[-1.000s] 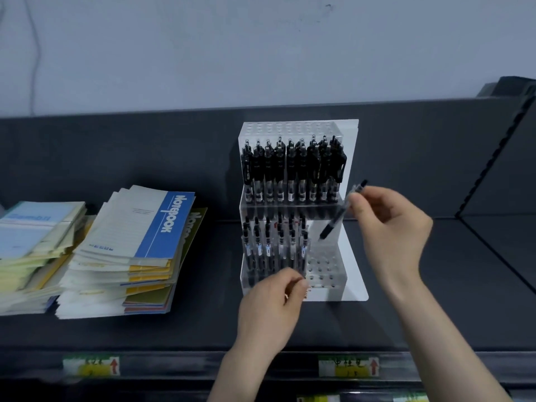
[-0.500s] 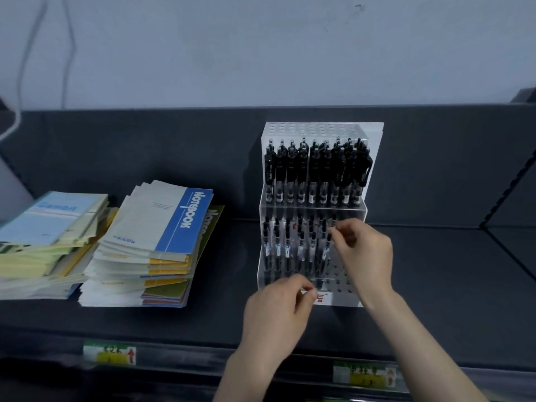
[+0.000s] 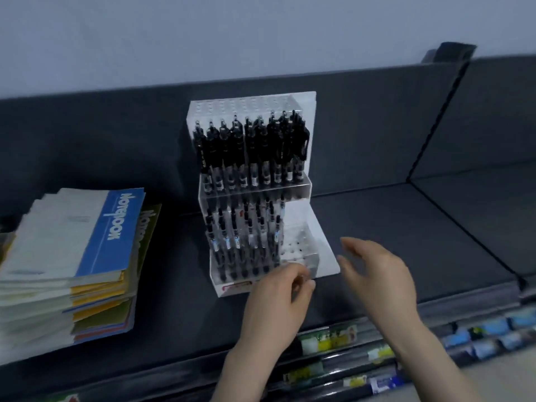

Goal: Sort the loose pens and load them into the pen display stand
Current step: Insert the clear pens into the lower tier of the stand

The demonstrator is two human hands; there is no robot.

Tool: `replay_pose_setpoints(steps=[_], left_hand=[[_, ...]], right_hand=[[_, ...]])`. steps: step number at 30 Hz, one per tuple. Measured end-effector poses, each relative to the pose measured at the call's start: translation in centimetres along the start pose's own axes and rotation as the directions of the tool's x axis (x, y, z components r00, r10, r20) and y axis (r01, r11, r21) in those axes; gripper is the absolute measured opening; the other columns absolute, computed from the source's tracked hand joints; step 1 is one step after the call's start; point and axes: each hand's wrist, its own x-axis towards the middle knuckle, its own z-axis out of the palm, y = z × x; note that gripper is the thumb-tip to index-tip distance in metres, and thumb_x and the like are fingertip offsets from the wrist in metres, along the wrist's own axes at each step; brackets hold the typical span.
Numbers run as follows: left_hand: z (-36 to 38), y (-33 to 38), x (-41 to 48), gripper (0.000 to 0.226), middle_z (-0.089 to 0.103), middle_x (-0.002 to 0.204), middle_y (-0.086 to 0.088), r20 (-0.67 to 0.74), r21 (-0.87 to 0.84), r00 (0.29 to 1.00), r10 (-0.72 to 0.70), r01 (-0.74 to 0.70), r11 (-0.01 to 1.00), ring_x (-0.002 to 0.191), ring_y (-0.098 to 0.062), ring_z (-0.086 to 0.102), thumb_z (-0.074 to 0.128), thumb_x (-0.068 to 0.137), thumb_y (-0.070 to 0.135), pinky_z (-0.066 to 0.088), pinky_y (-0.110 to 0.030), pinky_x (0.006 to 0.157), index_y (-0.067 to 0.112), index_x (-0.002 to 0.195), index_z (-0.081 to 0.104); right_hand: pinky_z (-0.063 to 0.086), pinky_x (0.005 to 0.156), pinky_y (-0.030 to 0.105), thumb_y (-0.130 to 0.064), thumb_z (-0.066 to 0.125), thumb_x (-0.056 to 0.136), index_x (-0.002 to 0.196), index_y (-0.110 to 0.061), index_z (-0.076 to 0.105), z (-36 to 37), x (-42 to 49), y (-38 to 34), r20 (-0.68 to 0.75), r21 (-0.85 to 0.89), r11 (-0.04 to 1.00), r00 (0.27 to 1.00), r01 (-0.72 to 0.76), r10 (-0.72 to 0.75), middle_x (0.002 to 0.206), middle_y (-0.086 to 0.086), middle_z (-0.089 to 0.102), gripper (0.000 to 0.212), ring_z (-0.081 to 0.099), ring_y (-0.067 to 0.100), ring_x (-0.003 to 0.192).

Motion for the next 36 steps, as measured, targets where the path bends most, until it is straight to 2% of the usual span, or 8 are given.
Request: replay_pose_setpoints(steps=[4,11,17,21,30,36], left_hand=[[1.8,1.1,0.9,0.038,0.056,0.128,0.015,0.087,0.076,0.993,0.084,-0.091,0.993,0.118,-0.001,0.048,0.049,0.097,0.041,0.039,-0.019,0.099,0.03,0.133,0.051],[5.7,5.1,1.9,0.057,0.041,0.144,0.006,0.179,0.221,0.974,0.141,-0.179,0.959,0.134,-0.011,0.033,0.047,0.097,0.045,0.028,-0.024,0.109,0.023,0.147,0.033],[10.2,10.6,1.7,0.06,0.037,0.147,0.006,0.186,0.266,0.971,0.148,-0.194,0.944,0.136,-0.014,0.03,0.049,0.096,0.046,0.03,-0.026,0.108,0.023,0.148,0.031],[14.3,16.6,1.5,0.06,0.037,0.147,0.007,0.15,0.25,0.976,0.158,-0.192,0.949,0.136,-0.013,0.029,0.05,0.095,0.046,0.032,-0.027,0.108,0.024,0.148,0.031],[24.8,29.0,1.5,0.059,0.039,0.145,0.008,0.168,0.239,0.96,0.223,-0.259,0.936,0.133,-0.013,0.033,0.051,0.094,0.048,0.033,-0.026,0.106,0.025,0.146,0.033],[29.6,33.8,2.9,0.059,0.04,0.145,0.009,0.219,0.249,0.946,0.239,-0.291,0.924,0.134,-0.012,0.033,0.05,0.095,0.047,0.033,-0.026,0.107,0.026,0.146,0.033]], right_hand=[[0.047,0.091,0.034,-0.031,0.067,0.085,0.131,-0.014,0.056,-1.9,-2.0,2.3,0.091,-0.119,0.987,0.989,-0.105,0.116,0.127,0.003,0.061,0.05,0.054,0.022,0.12],[0.034,0.106,0.029,-0.036,0.062,0.088,0.143,-0.013,0.039,-6.0,-4.6,7.6,0.128,-0.202,0.962,0.969,-0.185,0.213,0.143,0.001,0.046,0.064,0.037,0.019,0.134],[0.027,0.11,0.025,-0.04,0.057,0.09,0.149,-0.014,0.024,-10.7,-5.1,13.3,0.159,-0.208,0.962,0.964,-0.179,0.214,0.151,-0.001,0.033,0.072,0.026,0.016,0.14],[0.026,0.11,0.026,-0.039,0.061,0.088,0.148,-0.013,0.026,-15.7,-5.1,18.5,0.153,-0.206,0.969,0.974,-0.136,0.169,0.149,0.001,0.036,0.074,0.029,0.018,0.138],[0.025,0.11,0.024,-0.04,0.059,0.089,0.149,-0.015,0.022,-26.4,-5.1,30.2,0.082,-0.236,0.967,0.989,-0.097,0.119,0.148,-0.001,0.036,0.075,0.03,0.015,0.138],[0.024,0.11,0.022,-0.041,0.056,0.091,0.151,-0.019,0.017,-30.7,-4.4,36.1,0.047,-0.225,0.96,0.982,-0.166,0.181,0.151,-0.005,0.032,0.074,0.026,0.012,0.139]])
